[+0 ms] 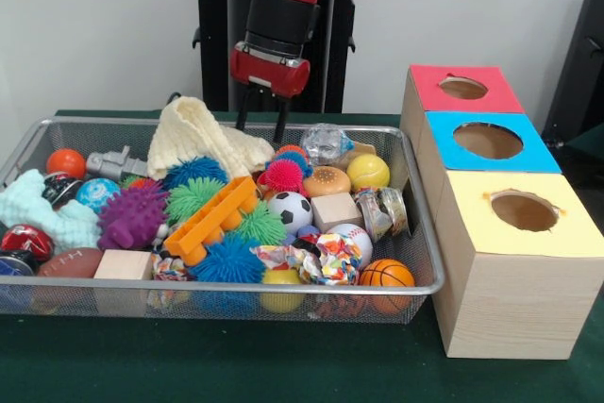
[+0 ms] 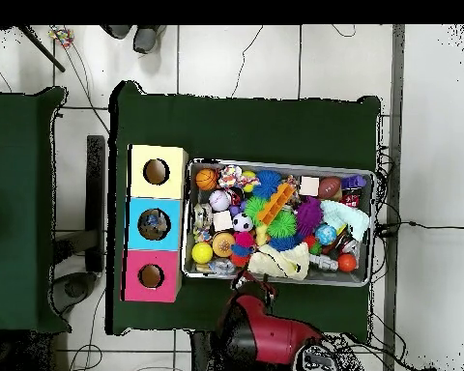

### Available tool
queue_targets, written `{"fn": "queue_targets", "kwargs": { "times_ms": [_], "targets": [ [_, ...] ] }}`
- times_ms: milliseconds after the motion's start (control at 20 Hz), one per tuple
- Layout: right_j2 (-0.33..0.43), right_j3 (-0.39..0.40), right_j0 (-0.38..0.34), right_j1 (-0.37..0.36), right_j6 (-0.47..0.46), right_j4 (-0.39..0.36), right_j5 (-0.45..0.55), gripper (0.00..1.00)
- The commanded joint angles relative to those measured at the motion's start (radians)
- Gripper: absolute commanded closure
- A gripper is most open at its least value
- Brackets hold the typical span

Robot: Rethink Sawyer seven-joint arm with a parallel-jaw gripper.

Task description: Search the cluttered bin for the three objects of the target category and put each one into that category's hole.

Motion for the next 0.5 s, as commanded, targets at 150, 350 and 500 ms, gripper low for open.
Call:
{"fn": "queue_targets", "kwargs": {
  "times_ms": [150, 350, 500],
  "targets": [
    [0.016, 0.07, 0.034, 0.109, 0.161, 0.041, 0.002, 0.0],
    [0.017, 0.069, 0.064, 0.107, 0.164, 0.069, 0.019, 0.0],
    [0.021, 0.067, 0.094, 0.096, 0.166, 0.104, 0.046, 0.0]
  ]
}}
